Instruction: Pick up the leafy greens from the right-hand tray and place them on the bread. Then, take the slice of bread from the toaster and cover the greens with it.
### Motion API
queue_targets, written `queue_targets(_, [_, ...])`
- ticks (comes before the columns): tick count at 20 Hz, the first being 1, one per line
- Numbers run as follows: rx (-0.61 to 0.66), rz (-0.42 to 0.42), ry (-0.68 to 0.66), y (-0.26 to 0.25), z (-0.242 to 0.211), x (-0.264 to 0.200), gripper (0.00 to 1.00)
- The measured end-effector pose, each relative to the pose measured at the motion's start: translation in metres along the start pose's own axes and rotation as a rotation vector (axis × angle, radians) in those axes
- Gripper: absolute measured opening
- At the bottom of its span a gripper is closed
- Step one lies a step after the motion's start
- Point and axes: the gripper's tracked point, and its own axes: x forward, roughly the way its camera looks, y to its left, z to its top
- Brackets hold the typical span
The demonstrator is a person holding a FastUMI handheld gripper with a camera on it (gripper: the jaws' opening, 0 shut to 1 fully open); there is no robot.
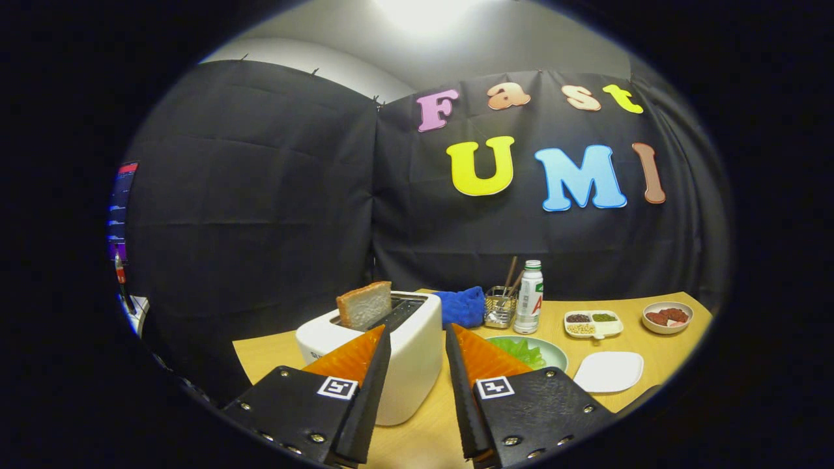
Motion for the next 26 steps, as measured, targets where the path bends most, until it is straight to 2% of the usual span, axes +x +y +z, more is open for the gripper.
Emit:
queue_targets(8, [-0.03,0.027,0.013,0.065,0.002,0.028,0.52])
queue_targets(12, [-0.049,-0.026,-0.008,0.073,0.008,0.047,0.52])
queue_targets(15, [-0.03,-0.083,0.023,0.074,0.006,0.068,0.52])
queue_targets(20, [-0.013,-0.127,0.06,0.077,-0.004,0.087,0.52])
queue_targets(22, [-0.004,-0.14,0.051,0.076,-0.004,0.091,0.49])
queue_targets(23, [0.002,-0.174,0.041,0.07,-0.002,0.09,0.42])
queue_targets(24, [0.006,-0.195,0.032,0.067,-0.001,0.092,0.3])
queue_targets(25, [0.009,-0.204,0.031,0.065,-0.002,0.093,0.19])
queue_targets(26, [0.008,-0.19,0.026,0.07,-0.002,0.096,0.13])
